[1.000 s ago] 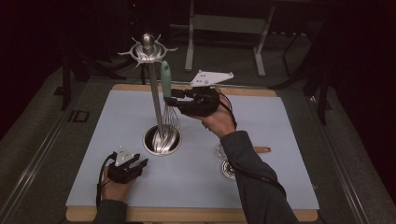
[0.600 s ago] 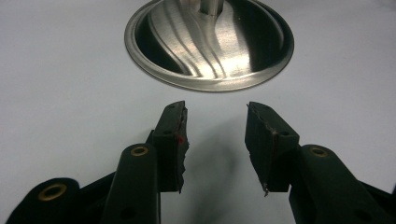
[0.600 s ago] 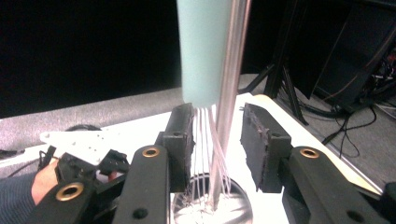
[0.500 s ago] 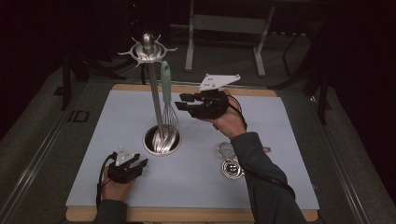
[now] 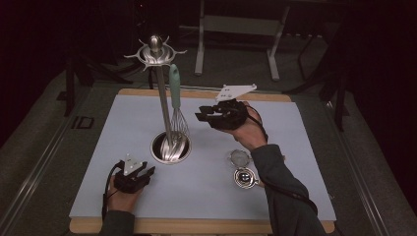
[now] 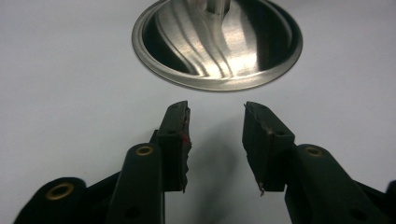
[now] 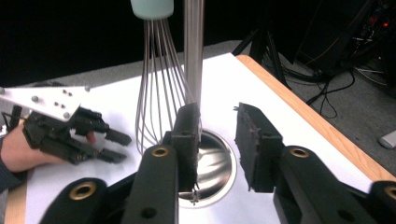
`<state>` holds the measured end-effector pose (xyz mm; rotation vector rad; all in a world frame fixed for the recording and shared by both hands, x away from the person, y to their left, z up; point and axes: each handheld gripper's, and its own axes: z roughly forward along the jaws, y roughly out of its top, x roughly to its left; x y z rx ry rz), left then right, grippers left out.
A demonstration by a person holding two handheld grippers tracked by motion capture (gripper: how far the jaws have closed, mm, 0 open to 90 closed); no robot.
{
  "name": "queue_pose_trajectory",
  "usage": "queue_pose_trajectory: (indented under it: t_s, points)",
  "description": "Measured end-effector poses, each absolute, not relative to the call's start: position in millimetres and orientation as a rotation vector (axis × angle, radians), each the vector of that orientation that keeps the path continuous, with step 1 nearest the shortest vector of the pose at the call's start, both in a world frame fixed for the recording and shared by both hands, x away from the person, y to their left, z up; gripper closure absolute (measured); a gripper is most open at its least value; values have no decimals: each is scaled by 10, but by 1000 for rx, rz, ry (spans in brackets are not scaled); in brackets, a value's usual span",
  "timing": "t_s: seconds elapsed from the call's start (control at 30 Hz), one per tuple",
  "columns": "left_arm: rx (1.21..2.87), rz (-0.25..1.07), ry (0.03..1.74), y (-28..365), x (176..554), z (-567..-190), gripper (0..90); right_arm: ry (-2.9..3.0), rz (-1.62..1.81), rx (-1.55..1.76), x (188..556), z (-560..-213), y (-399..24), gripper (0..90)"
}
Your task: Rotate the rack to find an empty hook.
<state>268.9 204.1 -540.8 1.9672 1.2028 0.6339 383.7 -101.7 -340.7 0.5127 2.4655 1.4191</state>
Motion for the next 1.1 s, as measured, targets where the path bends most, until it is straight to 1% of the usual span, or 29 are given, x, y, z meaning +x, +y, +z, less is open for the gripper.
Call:
queue_pose_trajectory:
  t_s: [0.17, 0.27, 0.33, 0.43, 0.6, 0.77, 0.87, 1.07, 1.1]
  points:
    - [1978, 678, 1200, 2013, 2673, -5397, 650, 2500, 1351, 473, 3800, -3477, -1064, 677]
    - [1943, 661, 1202, 2022, 2659, -5368, 653, 2509, 1317, 470, 3792, -3524, -1102, 665]
    - [1912, 658, 1166, 2009, 2626, -5283, 656, 2508, 1283, 475, 3785, -3558, -1124, 637]
    - [1894, 659, 1144, 1988, 2602, -5206, 668, 2509, 1234, 471, 3765, -3594, -1139, 636]
    - [1805, 662, 1081, 1935, 2546, -4931, 668, 2539, 1170, 518, 3729, -3684, -1202, 715]
    - [1719, 646, 1042, 1930, 2547, -4703, 684, 2558, 1131, 553, 3712, -3768, -1275, 722]
    - [1692, 619, 985, 1922, 2564, -4573, 754, 2563, 1112, 555, 3694, -3821, -1314, 729]
    - [1626, 639, 938, 1908, 2585, -4373, 798, 2576, 1110, 580, 3670, -3897, -1373, 748]
    - [1593, 657, 914, 1905, 2588, -4295, 814, 2583, 1105, 581, 3647, -3930, -1392, 755]
